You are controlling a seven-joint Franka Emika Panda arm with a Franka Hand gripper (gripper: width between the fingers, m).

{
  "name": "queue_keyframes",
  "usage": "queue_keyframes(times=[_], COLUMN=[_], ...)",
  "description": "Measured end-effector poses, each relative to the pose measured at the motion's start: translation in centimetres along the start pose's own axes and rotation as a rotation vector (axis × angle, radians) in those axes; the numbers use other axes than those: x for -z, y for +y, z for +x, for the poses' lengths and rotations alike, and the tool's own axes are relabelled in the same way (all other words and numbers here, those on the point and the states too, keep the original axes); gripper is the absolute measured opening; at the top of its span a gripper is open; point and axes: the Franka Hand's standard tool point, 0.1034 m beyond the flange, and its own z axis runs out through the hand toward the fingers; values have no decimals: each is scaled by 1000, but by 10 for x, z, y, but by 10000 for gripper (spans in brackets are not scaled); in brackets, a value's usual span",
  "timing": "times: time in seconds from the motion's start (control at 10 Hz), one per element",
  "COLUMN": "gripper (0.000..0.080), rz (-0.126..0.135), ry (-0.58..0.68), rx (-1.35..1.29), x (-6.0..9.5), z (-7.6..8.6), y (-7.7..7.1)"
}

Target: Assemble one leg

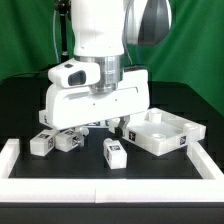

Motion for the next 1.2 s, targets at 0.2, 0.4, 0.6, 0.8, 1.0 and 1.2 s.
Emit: queue_keyframes(times=[0.2,0.4,0.6,0.8,1.0,1.2], gripper=[650,650,650,650,650,650], rz=[5,10,6,6,6,15], ry=[3,5,7,9,8,-14], rx=[-42,-53,-50,-50,-50,-175], x=[-9,-12,-18,-17,-18,-26], z=[21,29,28,29,29,23], y=[-3,-3,-3,-3,-3,-19])
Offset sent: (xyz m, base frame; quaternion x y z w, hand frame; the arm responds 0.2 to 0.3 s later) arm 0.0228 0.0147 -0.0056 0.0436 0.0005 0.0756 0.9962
